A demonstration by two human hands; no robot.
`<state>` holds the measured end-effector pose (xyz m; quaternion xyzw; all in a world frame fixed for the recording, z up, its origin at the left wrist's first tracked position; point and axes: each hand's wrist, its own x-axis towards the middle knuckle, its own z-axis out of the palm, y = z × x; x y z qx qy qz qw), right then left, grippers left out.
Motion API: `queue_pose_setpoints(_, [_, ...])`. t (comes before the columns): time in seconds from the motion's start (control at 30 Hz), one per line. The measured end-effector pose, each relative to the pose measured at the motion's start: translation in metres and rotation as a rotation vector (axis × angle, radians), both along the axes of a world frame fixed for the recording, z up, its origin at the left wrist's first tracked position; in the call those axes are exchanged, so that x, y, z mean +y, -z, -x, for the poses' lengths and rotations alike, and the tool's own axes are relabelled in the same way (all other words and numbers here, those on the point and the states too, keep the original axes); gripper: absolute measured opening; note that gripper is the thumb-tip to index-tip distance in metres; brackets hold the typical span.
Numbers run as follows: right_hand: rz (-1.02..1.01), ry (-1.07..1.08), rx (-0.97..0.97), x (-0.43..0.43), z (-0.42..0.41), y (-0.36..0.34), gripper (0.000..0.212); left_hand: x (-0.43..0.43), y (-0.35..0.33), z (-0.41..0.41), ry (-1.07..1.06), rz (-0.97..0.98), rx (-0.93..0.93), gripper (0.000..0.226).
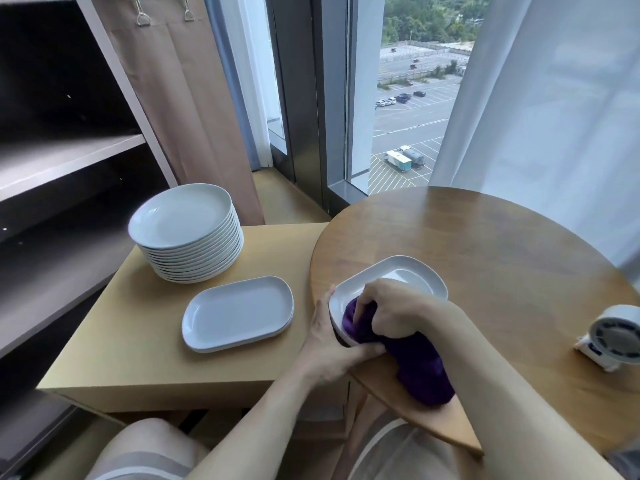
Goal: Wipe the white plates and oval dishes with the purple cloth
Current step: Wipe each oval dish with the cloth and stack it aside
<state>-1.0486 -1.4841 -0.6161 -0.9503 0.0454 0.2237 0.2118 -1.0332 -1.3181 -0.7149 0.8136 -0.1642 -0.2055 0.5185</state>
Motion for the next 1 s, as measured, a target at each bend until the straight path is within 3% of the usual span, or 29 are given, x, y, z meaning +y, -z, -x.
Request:
queue_pose_setpoints(0.23, [-0.047, 0.226, -0.007, -0.037, 0.001, 0.001, 0.051, 0.001, 0.002, 0.003, -0.004, 0.043, 0.021, 0.129])
queue_pose_setpoints(0.37, [0.156, 0.434, -0.202, -0.044, -0.002, 0.021, 0.033, 0.000, 0.002, 0.003, -0.007, 0.056, 0.024, 0.126])
queue_pose_setpoints(0.5, [0.288, 0.504, -0.321, -0.036, -0.009, 0.039, 0.030, 0.000, 0.000, 0.001, -0.009, 0.061, 0.016, 0.122])
queue_pose_setpoints(0.7, [0.474, 0.241, -0.385, -0.015, -0.011, 0.043, 0.029, -0.002, 0.002, 0.002, 0.000, 0.091, 0.026, 0.131])
queue_pose_setpoints(0.87, [0.245, -0.049, -0.314, 0.019, -0.006, 0.027, 0.033, -0.003, 0.000, 0.001, -0.016, 0.122, -0.022, 0.119])
queue_pose_setpoints(1.0, [0.162, -0.077, -0.086, 0.021, -0.002, 0.007, 0.047, -0.002, -0.001, 0.001, -0.020, 0.125, -0.041, 0.114])
